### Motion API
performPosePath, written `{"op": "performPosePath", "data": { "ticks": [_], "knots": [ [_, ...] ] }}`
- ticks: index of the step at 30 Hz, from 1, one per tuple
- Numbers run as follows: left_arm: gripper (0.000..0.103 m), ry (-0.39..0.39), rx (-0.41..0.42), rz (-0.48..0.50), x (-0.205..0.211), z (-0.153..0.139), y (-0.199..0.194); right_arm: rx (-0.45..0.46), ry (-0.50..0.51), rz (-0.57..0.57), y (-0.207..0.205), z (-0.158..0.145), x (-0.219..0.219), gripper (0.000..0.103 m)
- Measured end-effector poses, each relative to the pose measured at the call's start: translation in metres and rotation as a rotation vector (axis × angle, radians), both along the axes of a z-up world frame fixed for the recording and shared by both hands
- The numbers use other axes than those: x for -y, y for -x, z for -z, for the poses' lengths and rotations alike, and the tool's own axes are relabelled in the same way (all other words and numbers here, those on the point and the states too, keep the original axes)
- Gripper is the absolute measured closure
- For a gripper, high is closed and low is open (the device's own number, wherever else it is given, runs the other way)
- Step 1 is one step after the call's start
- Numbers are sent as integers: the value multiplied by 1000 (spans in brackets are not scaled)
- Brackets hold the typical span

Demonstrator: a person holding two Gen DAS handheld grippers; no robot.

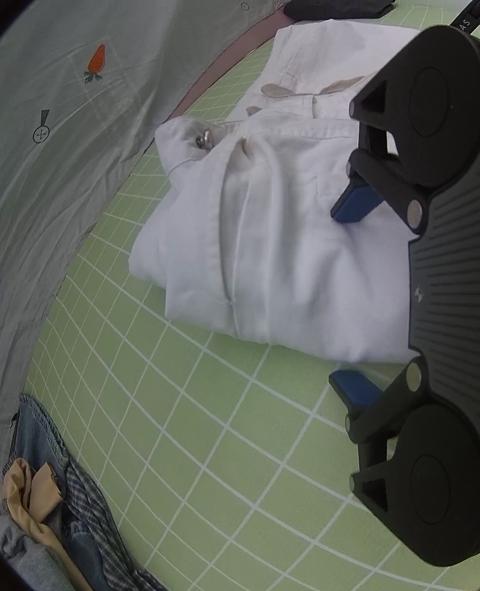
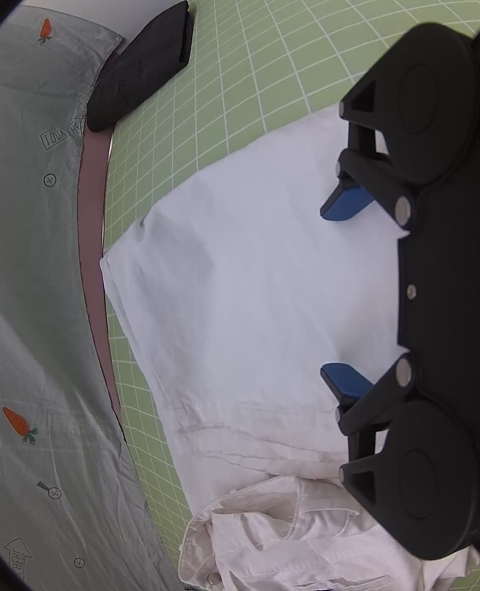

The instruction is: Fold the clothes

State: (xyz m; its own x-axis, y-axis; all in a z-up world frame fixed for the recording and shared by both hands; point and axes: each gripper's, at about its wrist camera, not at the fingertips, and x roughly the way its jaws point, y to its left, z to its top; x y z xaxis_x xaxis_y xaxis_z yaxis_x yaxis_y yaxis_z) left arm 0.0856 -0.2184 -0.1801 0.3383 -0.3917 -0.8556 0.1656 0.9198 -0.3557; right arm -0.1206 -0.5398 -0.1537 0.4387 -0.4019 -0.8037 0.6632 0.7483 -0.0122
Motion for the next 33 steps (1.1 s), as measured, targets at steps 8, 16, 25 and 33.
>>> {"op": "performPosePath", "data": {
  "ticks": [8, 16, 25, 33],
  "knots": [
    [85, 22, -2, -52, -19, -28, 5, 20, -2, 74, 14, -7, 3, 17],
    [94, 153, 169, 55, 36, -99, 46, 83, -44, 199, 57, -26, 34, 16],
    [93, 184, 115, 291, 193, -87, 102, 101, -69, 205, 102, -20, 87, 16],
    [81, 50, -55, 413, 287, -26, 125, 87, -119, 215, 128, -10, 124, 16]
  ]
}}
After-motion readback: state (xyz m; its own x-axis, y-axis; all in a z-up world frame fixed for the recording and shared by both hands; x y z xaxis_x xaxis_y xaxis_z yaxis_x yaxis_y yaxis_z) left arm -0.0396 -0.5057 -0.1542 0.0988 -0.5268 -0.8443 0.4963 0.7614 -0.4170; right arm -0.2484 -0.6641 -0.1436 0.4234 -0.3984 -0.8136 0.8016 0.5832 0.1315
